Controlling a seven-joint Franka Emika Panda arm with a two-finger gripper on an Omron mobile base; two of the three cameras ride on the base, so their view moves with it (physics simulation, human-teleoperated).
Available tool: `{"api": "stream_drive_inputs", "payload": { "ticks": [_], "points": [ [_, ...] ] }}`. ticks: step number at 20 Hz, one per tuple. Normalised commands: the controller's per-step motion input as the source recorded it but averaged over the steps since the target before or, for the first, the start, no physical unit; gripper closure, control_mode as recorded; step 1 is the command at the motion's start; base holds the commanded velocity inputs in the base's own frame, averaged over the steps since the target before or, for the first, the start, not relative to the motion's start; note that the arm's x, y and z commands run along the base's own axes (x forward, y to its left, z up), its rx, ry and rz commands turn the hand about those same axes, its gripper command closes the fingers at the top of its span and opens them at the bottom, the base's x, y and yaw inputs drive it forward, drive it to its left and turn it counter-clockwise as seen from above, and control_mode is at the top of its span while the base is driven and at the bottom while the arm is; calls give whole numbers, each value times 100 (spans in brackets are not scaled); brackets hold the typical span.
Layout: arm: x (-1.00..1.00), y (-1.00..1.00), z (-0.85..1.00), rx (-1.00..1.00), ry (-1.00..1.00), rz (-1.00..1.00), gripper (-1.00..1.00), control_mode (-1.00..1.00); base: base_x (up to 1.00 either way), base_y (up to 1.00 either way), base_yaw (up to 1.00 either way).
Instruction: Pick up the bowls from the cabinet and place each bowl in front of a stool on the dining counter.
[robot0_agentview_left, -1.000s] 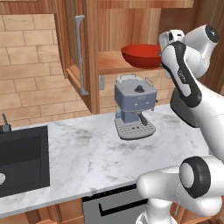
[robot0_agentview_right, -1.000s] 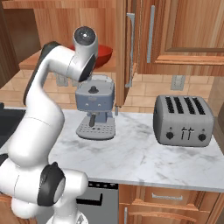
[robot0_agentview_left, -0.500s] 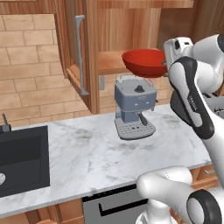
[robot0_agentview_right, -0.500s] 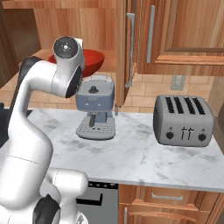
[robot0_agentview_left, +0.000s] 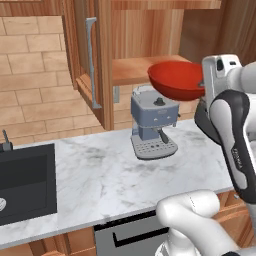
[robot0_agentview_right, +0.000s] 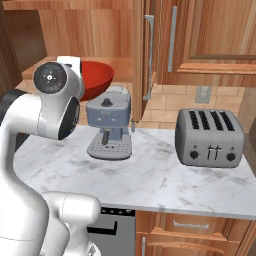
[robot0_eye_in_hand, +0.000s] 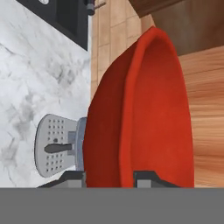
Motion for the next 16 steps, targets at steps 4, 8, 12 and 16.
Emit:
{"api": "stream_drive_inputs", "payload": {
  "ticks": [4, 8, 12, 16],
  "points": [
    [-72, -9, 0, 0, 0, -2, 100, -100, 0, 0, 0],
    [-64, -21, 0, 0, 0, 0, 100, -100, 0, 0, 0],
    [-61, -30, 0, 0, 0, 0, 100, -100, 0, 0, 0],
    [-59, -30, 0, 0, 0, 0, 100, -100, 0, 0, 0]
  ]
}}
